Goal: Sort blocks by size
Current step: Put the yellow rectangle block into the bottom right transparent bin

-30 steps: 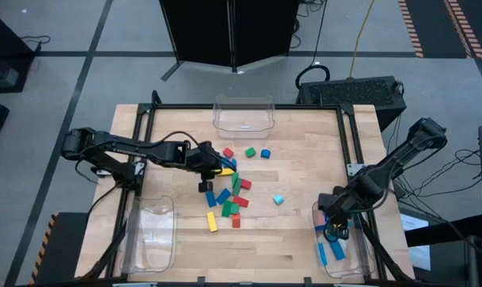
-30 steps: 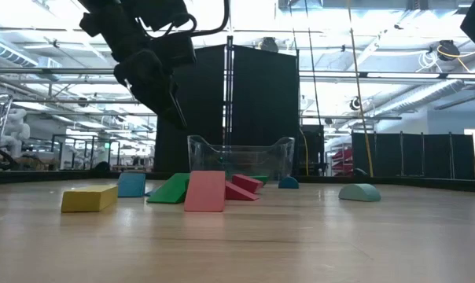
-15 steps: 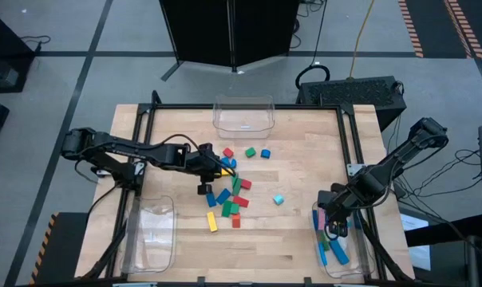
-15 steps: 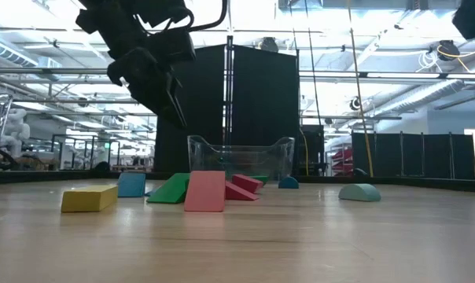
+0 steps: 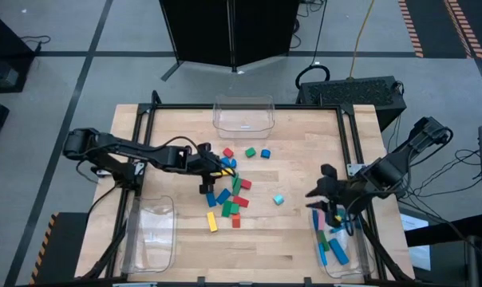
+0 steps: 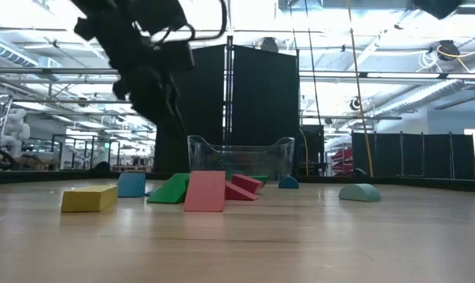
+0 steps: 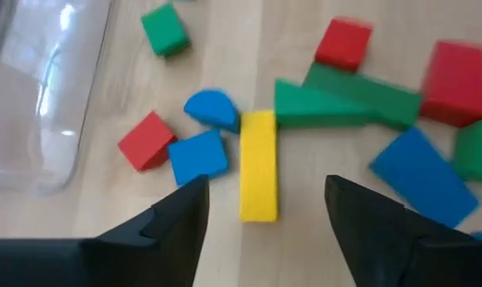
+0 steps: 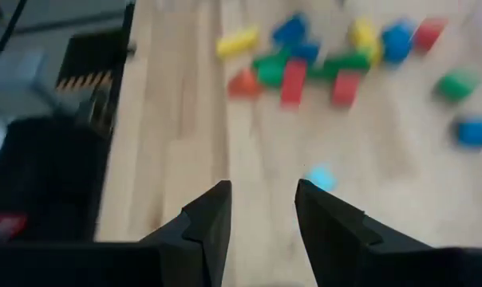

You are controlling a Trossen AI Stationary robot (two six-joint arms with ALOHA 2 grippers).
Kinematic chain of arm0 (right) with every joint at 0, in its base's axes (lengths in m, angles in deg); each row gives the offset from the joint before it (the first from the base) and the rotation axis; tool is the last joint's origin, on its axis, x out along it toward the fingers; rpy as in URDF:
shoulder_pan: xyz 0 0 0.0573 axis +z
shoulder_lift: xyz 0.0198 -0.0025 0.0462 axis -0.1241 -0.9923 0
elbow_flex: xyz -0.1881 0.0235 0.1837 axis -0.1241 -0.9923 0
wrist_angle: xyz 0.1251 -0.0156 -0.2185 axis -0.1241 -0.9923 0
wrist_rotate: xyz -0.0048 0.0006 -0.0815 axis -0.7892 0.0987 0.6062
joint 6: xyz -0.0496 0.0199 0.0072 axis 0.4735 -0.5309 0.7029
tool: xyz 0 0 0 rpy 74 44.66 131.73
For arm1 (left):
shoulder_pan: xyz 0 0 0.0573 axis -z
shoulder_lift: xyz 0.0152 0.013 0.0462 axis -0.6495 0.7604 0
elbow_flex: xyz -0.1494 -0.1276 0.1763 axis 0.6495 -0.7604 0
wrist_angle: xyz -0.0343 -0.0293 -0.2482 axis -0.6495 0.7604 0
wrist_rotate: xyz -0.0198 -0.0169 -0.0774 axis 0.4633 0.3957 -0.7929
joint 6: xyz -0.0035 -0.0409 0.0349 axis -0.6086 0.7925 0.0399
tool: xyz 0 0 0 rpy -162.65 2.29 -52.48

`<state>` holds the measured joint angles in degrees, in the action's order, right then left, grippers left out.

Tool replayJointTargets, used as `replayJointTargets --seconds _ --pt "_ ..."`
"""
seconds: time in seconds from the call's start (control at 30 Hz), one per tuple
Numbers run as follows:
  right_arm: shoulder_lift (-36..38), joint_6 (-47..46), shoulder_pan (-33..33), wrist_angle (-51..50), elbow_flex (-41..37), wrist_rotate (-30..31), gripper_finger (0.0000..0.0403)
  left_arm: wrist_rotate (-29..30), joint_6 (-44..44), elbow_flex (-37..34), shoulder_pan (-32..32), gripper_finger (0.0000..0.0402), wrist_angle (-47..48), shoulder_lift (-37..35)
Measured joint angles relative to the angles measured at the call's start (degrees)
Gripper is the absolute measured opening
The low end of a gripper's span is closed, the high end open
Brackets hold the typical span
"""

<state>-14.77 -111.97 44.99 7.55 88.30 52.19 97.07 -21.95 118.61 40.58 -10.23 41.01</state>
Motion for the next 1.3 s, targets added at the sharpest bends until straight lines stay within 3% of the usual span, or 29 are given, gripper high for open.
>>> replayJointTargets --seconds 0.17,0.27,0.63,0.93,1.17,1.3 --pt "-0.42 4.34 -0.10 3.25 0.02 13.00 0.0134 0.94 2.22 -2.71 -0.44 0.0264 -5.25 3.24" --pt "-0.95 4.13 -0.61 3.18 0.02 16.39 0.0134 1.49 2.91 -2.84 -0.48 0.0265 -6.32 4.72" --pt "-7.34 3.74 -2.36 2.95 0.02 16.42 0.0134 4.68 2.54 -2.86 -0.65 0.0265 -8.17 11.39" --pt "-14.68 5.13 -3.76 3.28 0.02 16.60 0.0135 1.05 2.53 -2.69 -2.49 0.0265 -9.11 13.48" --pt "-19.94 9.87 -6.16 5.90 0.00 23.18 0.0135 -2.10 2.89 -2.75 -3.10 0.0265 -9.46 13.59" --pt "-22.11 11.57 -8.18 7.85 0.00 23.68 0.0135 -2.58 2.95 -2.75 -3.10 0.0256 -10.20 13.62"
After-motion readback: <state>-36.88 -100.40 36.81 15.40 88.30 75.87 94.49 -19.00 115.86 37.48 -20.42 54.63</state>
